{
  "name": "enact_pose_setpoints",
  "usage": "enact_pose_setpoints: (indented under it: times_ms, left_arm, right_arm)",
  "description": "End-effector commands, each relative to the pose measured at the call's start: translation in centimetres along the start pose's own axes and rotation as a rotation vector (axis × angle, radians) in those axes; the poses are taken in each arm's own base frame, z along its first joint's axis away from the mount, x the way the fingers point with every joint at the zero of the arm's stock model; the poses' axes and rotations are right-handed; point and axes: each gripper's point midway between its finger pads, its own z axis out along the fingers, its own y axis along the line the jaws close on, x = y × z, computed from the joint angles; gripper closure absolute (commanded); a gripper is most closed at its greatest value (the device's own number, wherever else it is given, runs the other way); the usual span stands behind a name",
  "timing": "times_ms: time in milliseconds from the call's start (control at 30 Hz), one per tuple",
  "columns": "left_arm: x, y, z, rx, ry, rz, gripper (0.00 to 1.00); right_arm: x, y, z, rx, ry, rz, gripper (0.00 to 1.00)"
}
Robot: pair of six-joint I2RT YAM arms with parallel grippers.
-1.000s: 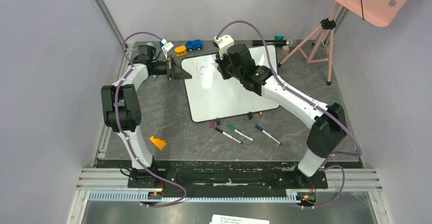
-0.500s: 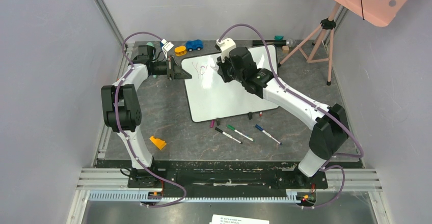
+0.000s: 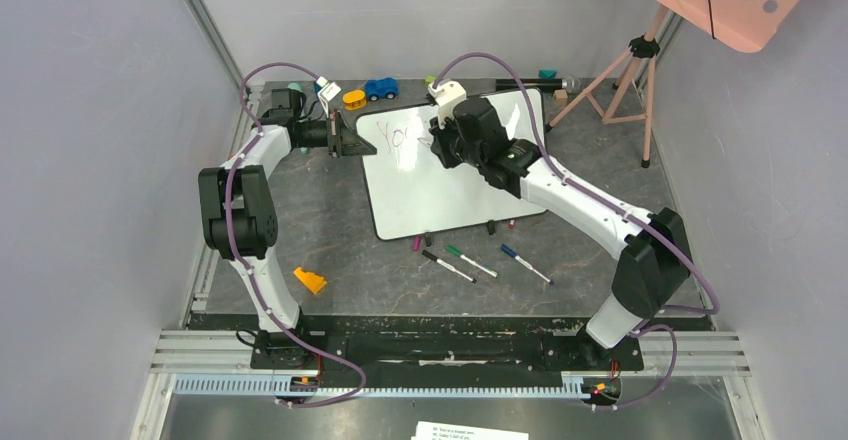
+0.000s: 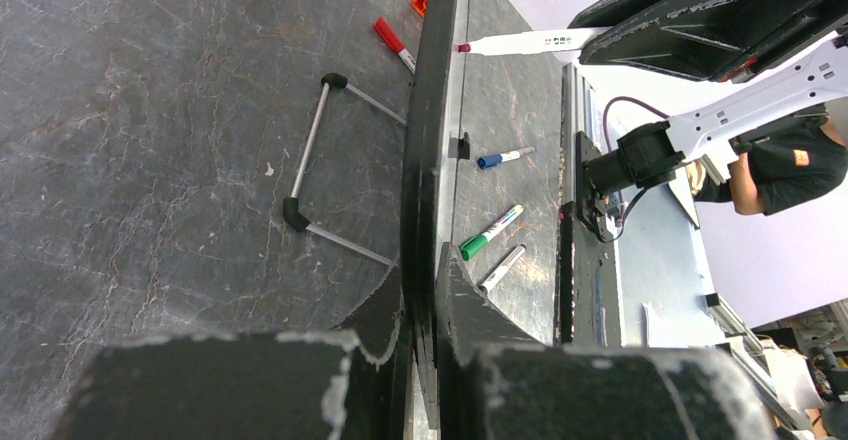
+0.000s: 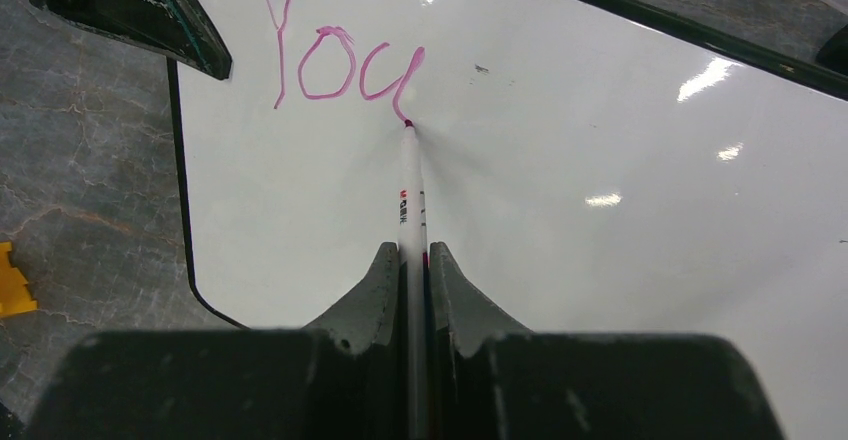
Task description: Write a sentence on the whiteboard
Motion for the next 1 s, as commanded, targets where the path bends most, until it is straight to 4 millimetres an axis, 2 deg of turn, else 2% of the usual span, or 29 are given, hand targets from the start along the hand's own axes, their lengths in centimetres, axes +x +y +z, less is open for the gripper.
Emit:
enact_pose_setpoints:
  times_ms: [0,167,467,967]
  left_arm:
    - [4.7,5.0,1.6,-0.194,0.163,0.097,0.98]
    - [4.7,5.0,1.6,-0.194,0.164,0.097,0.98]
    - [4.7,5.0,1.6,-0.194,0.164,0.097,0.98]
    - [4.7,5.0,1.6,-0.195,0.163,0.096,0.98]
  right_arm:
    - [-1.2,-1.2,-1.2,0.039,-0.031,0.004,1.00]
    - [-2.6,-0.9,-1.7,0.016,-0.076,0.009,1.00]
    - [-5.3,-1.2,-1.3,0.019,-0.146,0.024,1.00]
    - [-6.8,-1.4,-2.0,0.019,-0.197,0.020,1.00]
